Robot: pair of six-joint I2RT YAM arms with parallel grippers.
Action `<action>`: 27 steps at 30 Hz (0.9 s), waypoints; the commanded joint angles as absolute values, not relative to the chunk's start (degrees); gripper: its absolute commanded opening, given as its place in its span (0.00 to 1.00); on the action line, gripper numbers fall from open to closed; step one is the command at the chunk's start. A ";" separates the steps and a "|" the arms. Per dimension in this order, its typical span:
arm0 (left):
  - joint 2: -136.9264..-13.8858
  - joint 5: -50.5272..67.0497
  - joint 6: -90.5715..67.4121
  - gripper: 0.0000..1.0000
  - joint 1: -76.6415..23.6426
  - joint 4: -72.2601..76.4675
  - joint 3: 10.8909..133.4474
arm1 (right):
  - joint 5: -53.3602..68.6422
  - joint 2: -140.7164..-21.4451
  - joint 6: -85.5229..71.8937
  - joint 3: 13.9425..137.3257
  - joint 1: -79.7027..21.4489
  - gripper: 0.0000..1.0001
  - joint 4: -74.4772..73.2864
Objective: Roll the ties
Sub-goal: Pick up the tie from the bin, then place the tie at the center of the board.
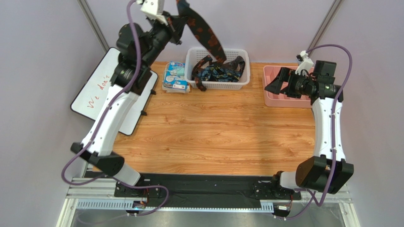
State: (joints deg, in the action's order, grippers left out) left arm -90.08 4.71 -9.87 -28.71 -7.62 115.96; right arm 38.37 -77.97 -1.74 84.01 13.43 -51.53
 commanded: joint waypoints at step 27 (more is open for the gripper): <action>-66.52 21.06 28.49 0.18 -64.13 -40.65 85.19 | 42.89 -76.72 -0.18 80.77 13.62 1.00 -54.49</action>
State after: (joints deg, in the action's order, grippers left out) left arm -59.22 35.62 17.85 -49.36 -35.03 95.33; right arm 42.98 -75.09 -1.10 81.34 13.43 -53.56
